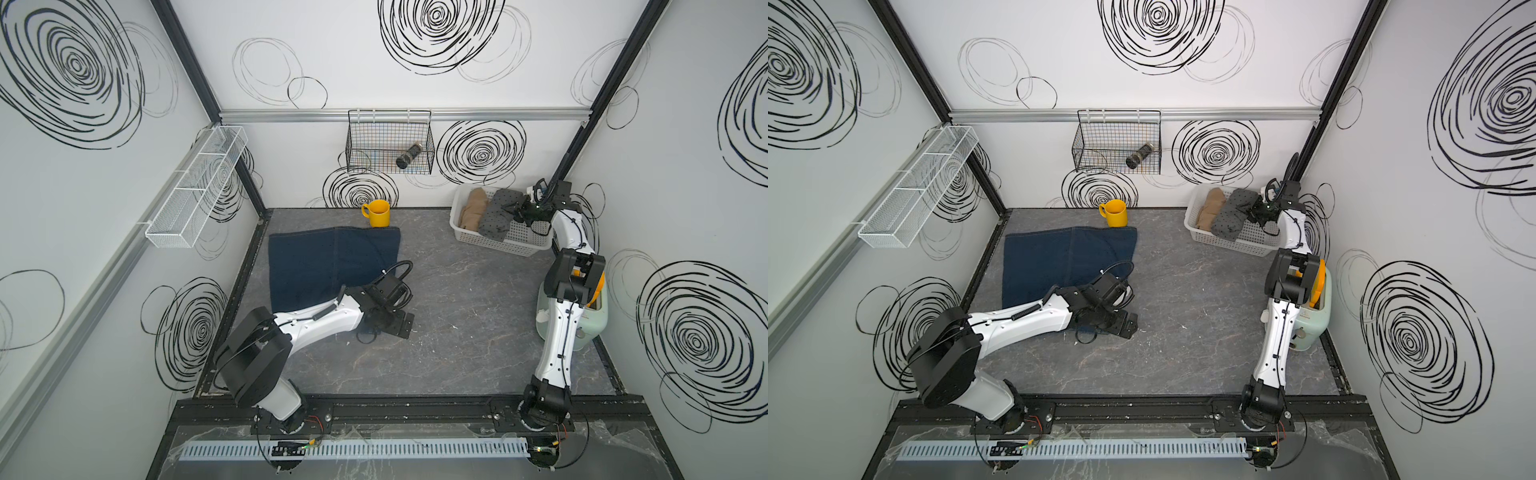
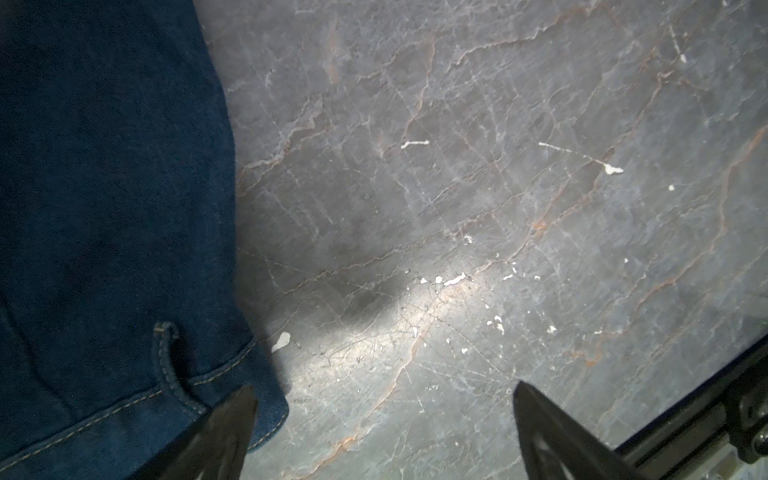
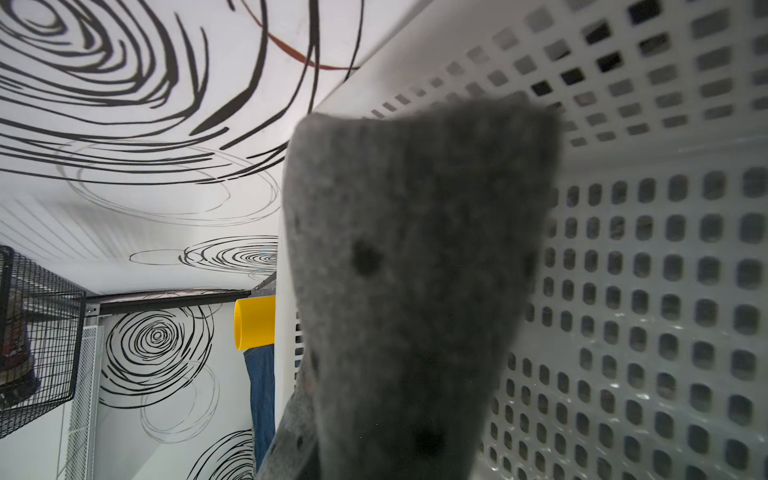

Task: Roll up the skirts
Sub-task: Place the skirt in the basket.

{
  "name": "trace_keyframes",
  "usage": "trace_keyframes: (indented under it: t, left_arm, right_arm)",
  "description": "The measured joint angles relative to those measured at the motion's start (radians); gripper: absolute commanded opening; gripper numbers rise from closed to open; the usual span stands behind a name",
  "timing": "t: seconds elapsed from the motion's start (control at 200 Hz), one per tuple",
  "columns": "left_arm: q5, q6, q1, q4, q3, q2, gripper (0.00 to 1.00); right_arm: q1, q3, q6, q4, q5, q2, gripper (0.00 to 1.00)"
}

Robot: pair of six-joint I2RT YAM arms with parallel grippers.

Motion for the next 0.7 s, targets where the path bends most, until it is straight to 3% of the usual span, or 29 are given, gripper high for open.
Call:
trace_keyframes:
  t: [0.27,0.695]
  left_arm:
    - [0.016,0.000,0.000,0.000,0.000,0.011,1.00]
    - [0.020,0.000,0.000,0.000,0.000,0.018,1.00]
  right_arm:
    - [-0.012,0.005,-0.034,-0.029,0.026,0.000,0.00]
    - [0.012,0.011,-0.022,0.008,0.039,0.058,0.27]
